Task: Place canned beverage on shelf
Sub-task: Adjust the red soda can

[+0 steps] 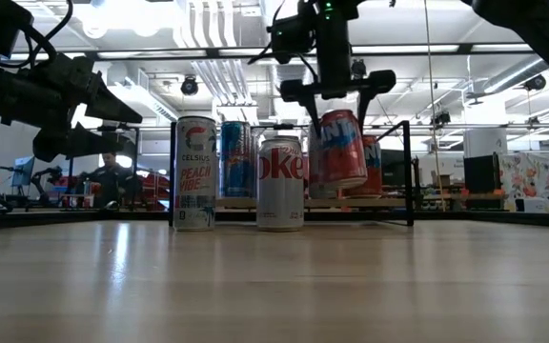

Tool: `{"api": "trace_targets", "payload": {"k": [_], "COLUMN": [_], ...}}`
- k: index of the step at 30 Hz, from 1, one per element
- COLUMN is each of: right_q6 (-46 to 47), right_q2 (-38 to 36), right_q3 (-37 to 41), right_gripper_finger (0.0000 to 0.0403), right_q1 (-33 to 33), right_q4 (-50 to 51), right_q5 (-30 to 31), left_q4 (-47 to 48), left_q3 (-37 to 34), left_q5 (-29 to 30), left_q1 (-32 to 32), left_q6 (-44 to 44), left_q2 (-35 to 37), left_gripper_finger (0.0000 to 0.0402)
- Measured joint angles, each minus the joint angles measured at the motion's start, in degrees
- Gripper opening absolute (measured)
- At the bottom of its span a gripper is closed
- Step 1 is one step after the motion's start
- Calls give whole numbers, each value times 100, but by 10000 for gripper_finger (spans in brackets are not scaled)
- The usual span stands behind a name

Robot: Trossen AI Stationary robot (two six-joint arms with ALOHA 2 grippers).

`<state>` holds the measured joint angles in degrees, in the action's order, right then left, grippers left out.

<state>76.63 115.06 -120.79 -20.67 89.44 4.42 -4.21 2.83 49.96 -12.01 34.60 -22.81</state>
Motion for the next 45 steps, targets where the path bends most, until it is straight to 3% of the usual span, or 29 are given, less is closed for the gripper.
{"api": "trace_targets", "payload": {"k": [24,45], "right_q6": [-240,-1193], "right_q2": [-1733,-1864], "right_q3": [2547,2833], "right_gripper_finger": [293,299], "right_q1": [-390,-593], "right_q4": [-1614,-1775], "right_q5": [3,100], "left_q4": [0,-1], "left_q3": [0,0], "left_q5": [-1,-1], "left_q1": [2,1], "left_q6": [-1,-1], "left_q2": [-24,-26], "left_gripper_finger": [398,398]}}
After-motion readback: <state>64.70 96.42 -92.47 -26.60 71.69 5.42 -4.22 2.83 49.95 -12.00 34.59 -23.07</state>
